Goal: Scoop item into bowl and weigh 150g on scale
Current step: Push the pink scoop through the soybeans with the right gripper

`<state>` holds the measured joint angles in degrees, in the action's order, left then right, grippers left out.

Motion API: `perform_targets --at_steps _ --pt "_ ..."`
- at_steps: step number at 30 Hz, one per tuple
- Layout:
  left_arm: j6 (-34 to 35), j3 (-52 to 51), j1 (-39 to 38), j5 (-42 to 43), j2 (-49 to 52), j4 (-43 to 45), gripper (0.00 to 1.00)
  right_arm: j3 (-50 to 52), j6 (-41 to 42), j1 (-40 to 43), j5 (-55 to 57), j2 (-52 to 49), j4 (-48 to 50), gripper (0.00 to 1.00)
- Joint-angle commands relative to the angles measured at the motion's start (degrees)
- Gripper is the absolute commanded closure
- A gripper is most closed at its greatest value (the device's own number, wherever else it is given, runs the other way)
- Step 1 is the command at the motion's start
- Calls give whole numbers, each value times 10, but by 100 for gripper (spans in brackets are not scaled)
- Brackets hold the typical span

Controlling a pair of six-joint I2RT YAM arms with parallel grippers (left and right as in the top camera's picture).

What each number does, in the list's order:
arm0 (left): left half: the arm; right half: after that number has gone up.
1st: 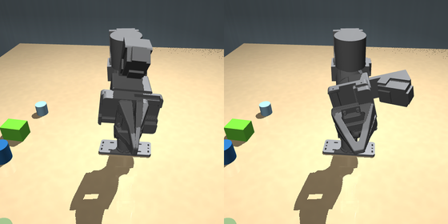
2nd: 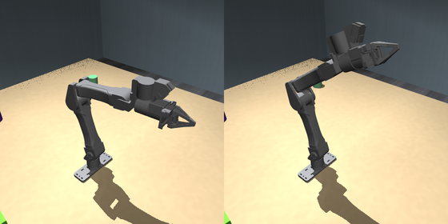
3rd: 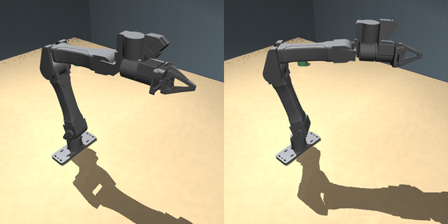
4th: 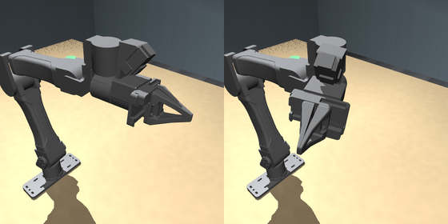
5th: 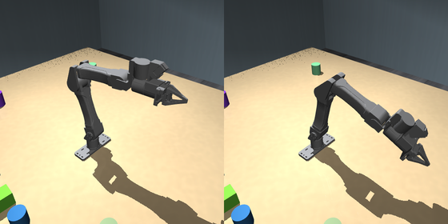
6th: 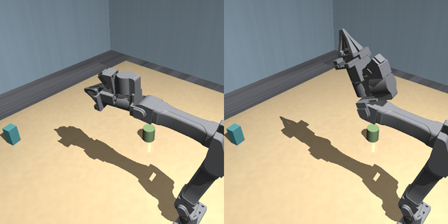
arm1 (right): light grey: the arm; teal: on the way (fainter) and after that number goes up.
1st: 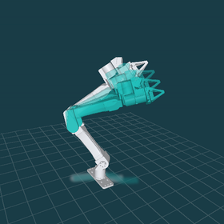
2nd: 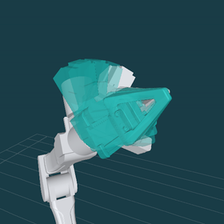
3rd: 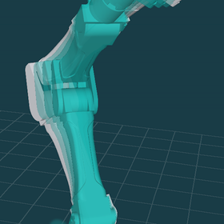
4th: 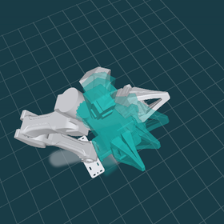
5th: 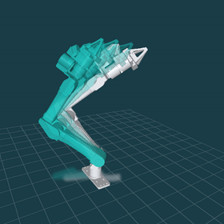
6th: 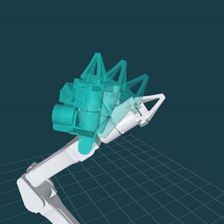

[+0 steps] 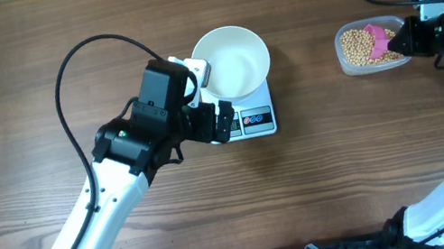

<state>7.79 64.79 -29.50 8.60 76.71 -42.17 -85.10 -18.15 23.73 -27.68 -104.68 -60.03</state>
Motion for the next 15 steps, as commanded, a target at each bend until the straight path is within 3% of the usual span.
perform_targets --at_steps 1,15 --pt "3 9 4 -5 -2 2 0 4 -9 -8 -27 -17 -5 96" --pt "3 9 4 -6 -2 2 0 4 6 7 -50 -18 -23 96"
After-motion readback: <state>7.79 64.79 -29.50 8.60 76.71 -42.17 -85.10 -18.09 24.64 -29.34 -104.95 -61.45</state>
